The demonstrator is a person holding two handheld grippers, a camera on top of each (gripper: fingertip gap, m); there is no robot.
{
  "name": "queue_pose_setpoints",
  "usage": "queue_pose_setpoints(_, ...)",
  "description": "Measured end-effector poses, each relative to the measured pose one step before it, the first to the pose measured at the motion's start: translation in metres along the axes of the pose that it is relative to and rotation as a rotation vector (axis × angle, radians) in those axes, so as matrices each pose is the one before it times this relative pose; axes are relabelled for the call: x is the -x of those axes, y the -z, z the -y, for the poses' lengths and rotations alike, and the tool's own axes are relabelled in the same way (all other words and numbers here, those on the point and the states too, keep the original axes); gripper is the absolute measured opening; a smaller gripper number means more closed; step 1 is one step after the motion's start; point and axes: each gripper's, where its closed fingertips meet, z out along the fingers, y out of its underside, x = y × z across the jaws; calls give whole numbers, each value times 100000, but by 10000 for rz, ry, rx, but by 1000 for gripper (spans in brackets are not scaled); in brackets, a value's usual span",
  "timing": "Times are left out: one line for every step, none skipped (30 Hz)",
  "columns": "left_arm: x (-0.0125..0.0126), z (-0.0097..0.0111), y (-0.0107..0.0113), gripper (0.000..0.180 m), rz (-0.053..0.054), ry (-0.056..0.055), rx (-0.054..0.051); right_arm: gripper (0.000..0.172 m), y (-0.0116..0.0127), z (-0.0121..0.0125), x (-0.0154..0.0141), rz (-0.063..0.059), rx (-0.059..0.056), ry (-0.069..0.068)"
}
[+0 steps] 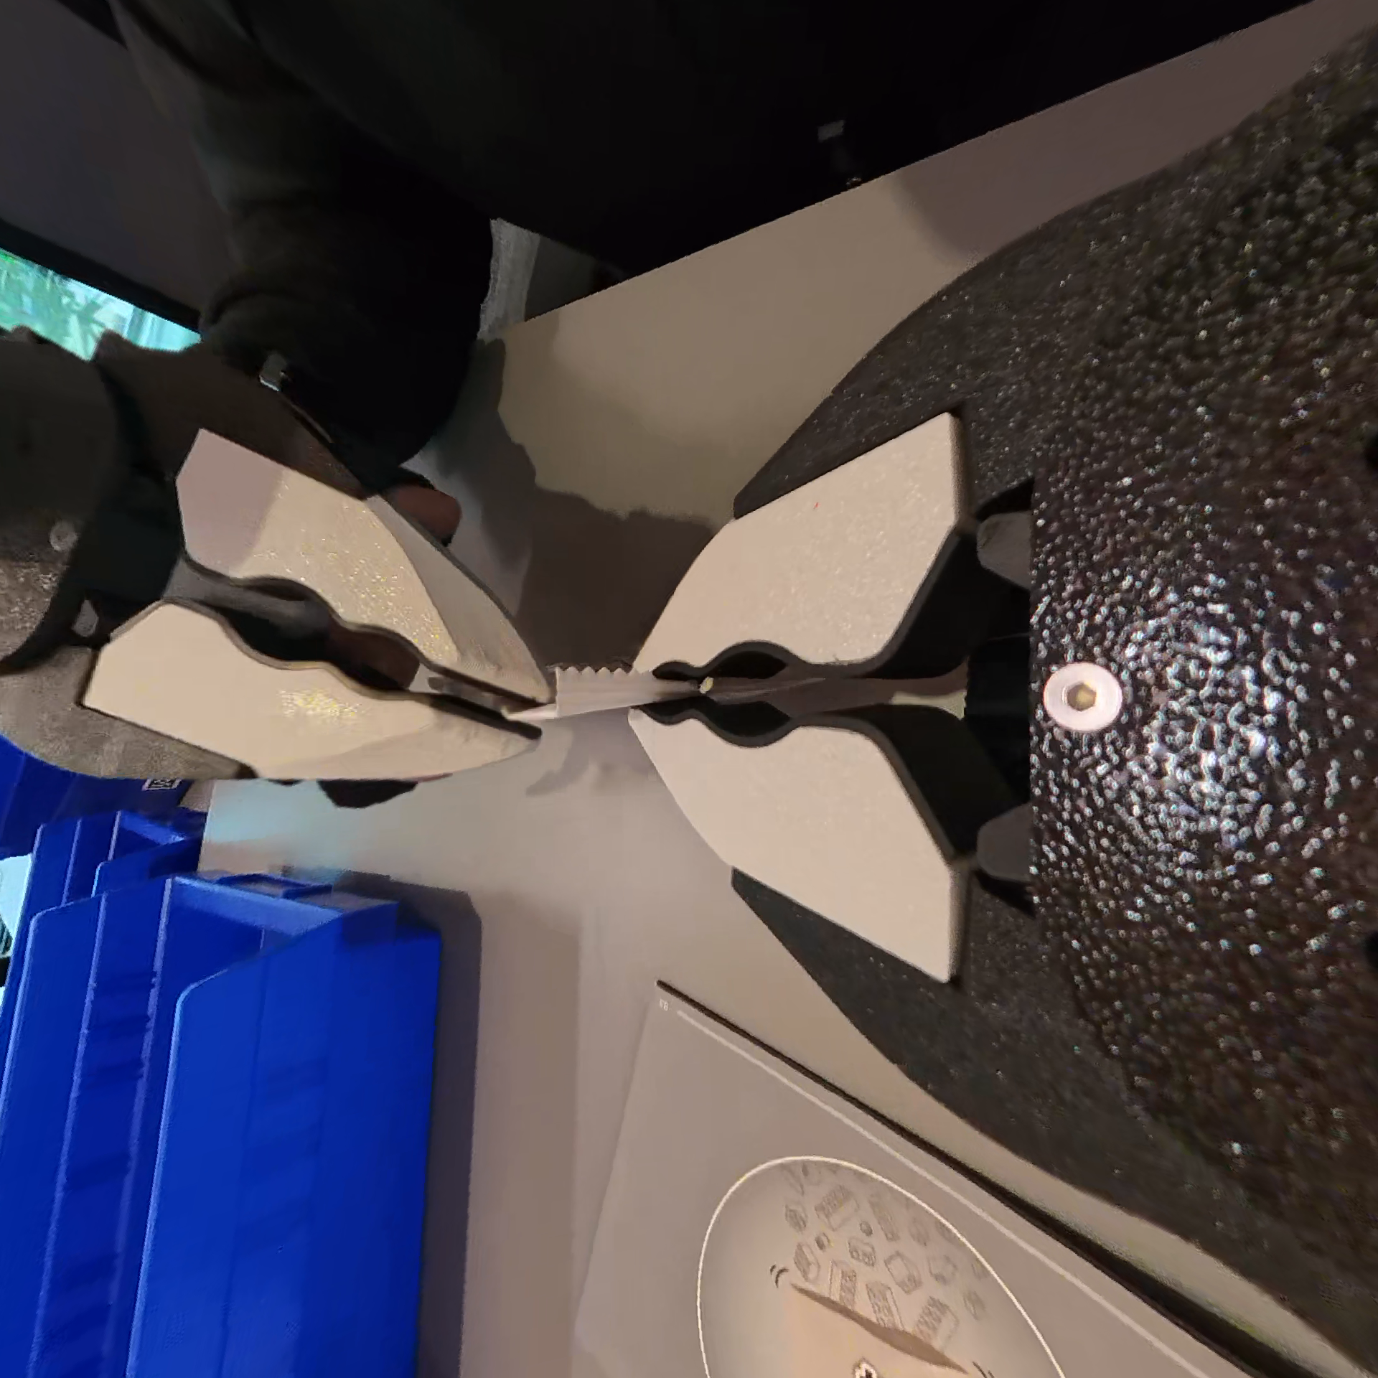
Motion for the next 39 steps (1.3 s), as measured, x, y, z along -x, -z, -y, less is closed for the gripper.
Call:
queue_pose_setpoints(221,-14,-20,1,144,-66,-33,2,7,-42,-71,93,-40,-321)
queue_pose_setpoints(302,168,30,4,168,27,-176,2,49,-11,-227,34,-54,-388)
queue_pose_setpoints(243,233,74,9,91,117,-209,1,68,99,-379,-59,-138,-442)
queue_pose_setpoints(213,195,96,15,45,171,-166,1,102,184,-348,-41,-213,-450)
queue_pose_setpoints(201,136,102,17,33,151,-117,0,107,198,-173,81,-219,-409)
queue_pose_setpoints(144,191,97,17,19,95,-143,0,36,116,-45,122,-151,-348)
queue_pose_setpoints(118,169,96,17,35,77,-128,0,-19,35,-49,73,-100,-265)
queue_pose_setpoints(176,60,73,16,81,44,-41,0,-24,14,-57,17,-67,-182)
queue_pose_setpoints(224,-56,61,14,126,-1,15,0,11,65,-130,-42,-92,-136)
queue_pose_setpoints(300,-154,35,14,170,-39,63,0,81,160,-164,-54,-134,-123)
queue_pose_setpoints(322,-194,28,15,161,-62,86,0,128,199,-93,13,-137,-139)
queue_pose_setpoints(327,-176,24,15,157,-40,62,0,117,122,26,117,-96,-169)
queue_pose_setpoints(213,0,25,15,88,6,-45,0,63,66,49,129,-68,-184)
queue_pose_setpoints(118,74,34,13,31,34,-88,0,1,4,15,91,-43,-155)
queue_pose_setpoints(34,124,47,11,-2,39,-103,0,-20,-72,-44,30,1,-97)
queue_pose_setpoints(29,88,65,9,4,1,-69,0,-15,-81,-107,-26,15,-37)
queue_pose_setpoints(0,79,64,7,-9,-53,-57,0,14,-56,-145,-49,21,-11)
queue_pose_setpoints(-71,82,55,6,-49,-68,-60,0,25,-58,-124,-40,37,-6)
queue_pose_setpoints(-146,68,54,5,-105,-31,-33,0,12,-92,-96,-29,63,31)
queue_pose_setpoints(-178,6,34,3,-140,45,29,0,-4,-155,-82,-46,121,140)
queue_pose_setpoints(-150,-58,2,3,-127,127,69,2,-13,-206,-91,-104,182,329)
queue_pose_setpoints(-213,-98,11,1,-191,193,99,3,-30,-246,-15,-139,249,575)
queue_pose_setpoints(-160,-193,-2,1,-181,281,148,4,-40,-322,41,-194,330,851)
queue_pose_setpoints(-57,-164,19,1,-124,319,125,7,-17,-334,-87,-357,357,1063)
queue_pose_setpoints(-33,-170,42,1,-106,328,127,10,-11,-288,-173,-471,340,1122)
queue_pose_setpoints(68,-230,53,1,-53,344,174,12,-17,-209,-57,-384,289,1056)
queue_pose_setpoints(137,-264,57,0,-10,322,184,14,-46,-87,13,-300,210,885)
queue_pose_setpoints(41,-178,52,0,-57,216,126,17,-48,56,141,-173,103,660)
queue_pose_setpoints(19,-90,57,0,-47,194,67,20,-67,208,255,-28,-4,455)
queue_pose_setpoints(-19,-59,42,0,-54,204,49,20,-58,329,209,-17,-67,363)
queue_pose_setpoints(-86,-68,22,0,-82,169,57,21,-36,408,109,-68,-96,360)
queue_pose_setpoints(-108,-129,-5,0,-81,144,102,21,-46,404,63,-76,-81,367)
queue_pose_setpoints(-87,-127,-27,0,-47,82,99,21,-54,334,-12,-95,-17,398)
queue_pose_setpoints(-46,-149,-28,0,-9,39,114,21,-82,265,-90,-152,44,474)
queue_pose_setpoints(-74,-149,-52,0,-30,25,109,20,-96,193,-106,-155,89,539)
queue_pose_setpoints(-118,-156,-42,0,-71,58,105,20,-100,140,-41,-91,114,542)
queue_pose_setpoints(-157,-137,-63,0,-104,31,87,20,-145,48,64,20,155,488)
queue_pose_setpoints(-145,-145,-66,0,-94,7,101,20,-170,-65,108,92,219,417)
queue_pose_setpoints(-125,-152,-74,0,-80,-19,103,20,-177,-96,158,144,227,336)
